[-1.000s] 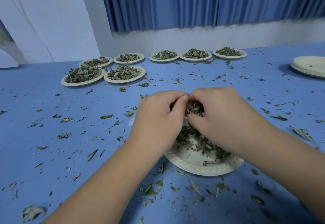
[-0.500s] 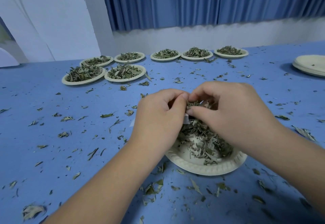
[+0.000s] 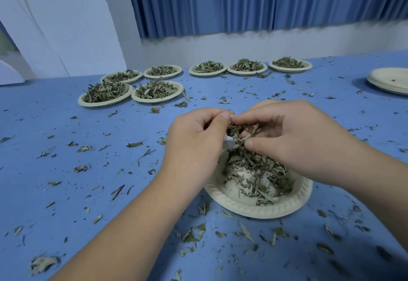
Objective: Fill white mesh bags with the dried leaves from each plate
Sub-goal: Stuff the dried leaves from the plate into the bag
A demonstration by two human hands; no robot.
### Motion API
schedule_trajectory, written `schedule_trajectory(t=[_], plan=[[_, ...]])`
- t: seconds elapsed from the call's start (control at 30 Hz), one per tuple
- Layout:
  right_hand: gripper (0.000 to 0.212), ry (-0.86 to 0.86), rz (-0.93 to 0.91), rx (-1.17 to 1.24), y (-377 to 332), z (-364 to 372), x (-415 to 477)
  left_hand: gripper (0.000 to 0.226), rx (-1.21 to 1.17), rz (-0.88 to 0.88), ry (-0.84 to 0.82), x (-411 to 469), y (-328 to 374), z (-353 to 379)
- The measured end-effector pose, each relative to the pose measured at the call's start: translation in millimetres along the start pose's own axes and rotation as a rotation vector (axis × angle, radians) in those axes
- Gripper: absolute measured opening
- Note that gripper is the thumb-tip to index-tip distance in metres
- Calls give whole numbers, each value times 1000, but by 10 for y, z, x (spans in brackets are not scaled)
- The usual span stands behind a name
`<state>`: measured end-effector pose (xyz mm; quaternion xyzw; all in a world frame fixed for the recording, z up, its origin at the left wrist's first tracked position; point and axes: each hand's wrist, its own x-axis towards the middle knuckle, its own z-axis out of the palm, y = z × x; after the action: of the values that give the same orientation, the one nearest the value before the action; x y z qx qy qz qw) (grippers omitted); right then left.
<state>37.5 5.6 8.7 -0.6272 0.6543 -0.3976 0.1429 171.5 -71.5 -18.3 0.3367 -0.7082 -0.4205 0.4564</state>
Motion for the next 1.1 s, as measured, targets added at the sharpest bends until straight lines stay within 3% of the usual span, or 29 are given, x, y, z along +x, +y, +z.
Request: schedule_trajectory(t=[0.27, 0.43, 0.67, 0.87, 1.03, 1.1], plan=[[17, 192, -7, 40, 56, 44, 30, 17, 6, 10, -27, 4, -34, 15], [17, 284, -77, -113, 40, 107, 20, 18, -31, -4, -34, 10, -40, 35], [22, 149, -102, 7, 7, 56, 8, 19, -46, 11, -20, 15, -35, 19], [22, 227, -122, 5, -4, 95, 32, 23, -90, 15, -27, 4, -17, 30], [29, 238, -47, 6, 55, 67, 155, 21, -185, -13, -42, -11, 22, 30], [34, 162, 10, 35, 63, 35, 207, 22, -231, -29, -39, 1, 33, 14]])
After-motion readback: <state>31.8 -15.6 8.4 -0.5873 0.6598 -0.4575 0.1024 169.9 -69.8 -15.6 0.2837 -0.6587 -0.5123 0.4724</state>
